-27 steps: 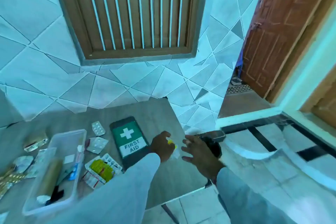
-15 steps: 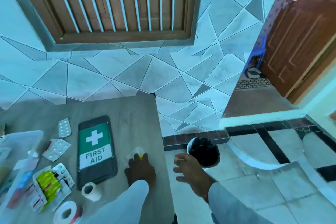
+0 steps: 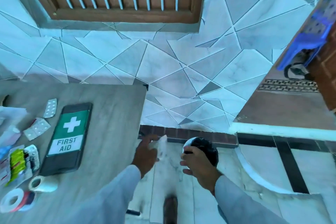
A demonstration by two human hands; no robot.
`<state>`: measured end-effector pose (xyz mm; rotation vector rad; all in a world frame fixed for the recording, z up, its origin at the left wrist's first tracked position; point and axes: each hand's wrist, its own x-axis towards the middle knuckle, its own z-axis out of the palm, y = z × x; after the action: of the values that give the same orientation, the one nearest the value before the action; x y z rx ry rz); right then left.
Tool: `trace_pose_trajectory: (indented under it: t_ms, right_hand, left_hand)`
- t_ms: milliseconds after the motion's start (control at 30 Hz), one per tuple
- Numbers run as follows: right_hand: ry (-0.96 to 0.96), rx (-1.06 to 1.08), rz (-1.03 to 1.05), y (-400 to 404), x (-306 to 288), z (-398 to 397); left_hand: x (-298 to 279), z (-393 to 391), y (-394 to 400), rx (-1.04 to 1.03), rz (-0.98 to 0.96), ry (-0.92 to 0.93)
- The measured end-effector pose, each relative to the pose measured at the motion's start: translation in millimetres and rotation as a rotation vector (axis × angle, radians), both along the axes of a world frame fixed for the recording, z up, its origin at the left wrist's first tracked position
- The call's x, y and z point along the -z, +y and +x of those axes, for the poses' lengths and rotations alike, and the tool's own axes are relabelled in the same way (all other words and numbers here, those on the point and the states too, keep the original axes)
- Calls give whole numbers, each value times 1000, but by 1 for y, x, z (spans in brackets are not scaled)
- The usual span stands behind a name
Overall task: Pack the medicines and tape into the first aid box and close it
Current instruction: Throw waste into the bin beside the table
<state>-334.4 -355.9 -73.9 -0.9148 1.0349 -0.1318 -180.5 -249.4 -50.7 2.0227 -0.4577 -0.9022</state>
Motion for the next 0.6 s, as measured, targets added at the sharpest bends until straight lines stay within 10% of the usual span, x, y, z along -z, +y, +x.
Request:
trace_pose_trajectory:
  t_ms: [200,600]
  right_hand:
    - [10,10,54,-65,23,-9]
    - [535,163,58,-196,202,-17]
  left_hand:
    - [53,-41,-107,18,-17,459]
    - [233,-43,-238,-96,296,588]
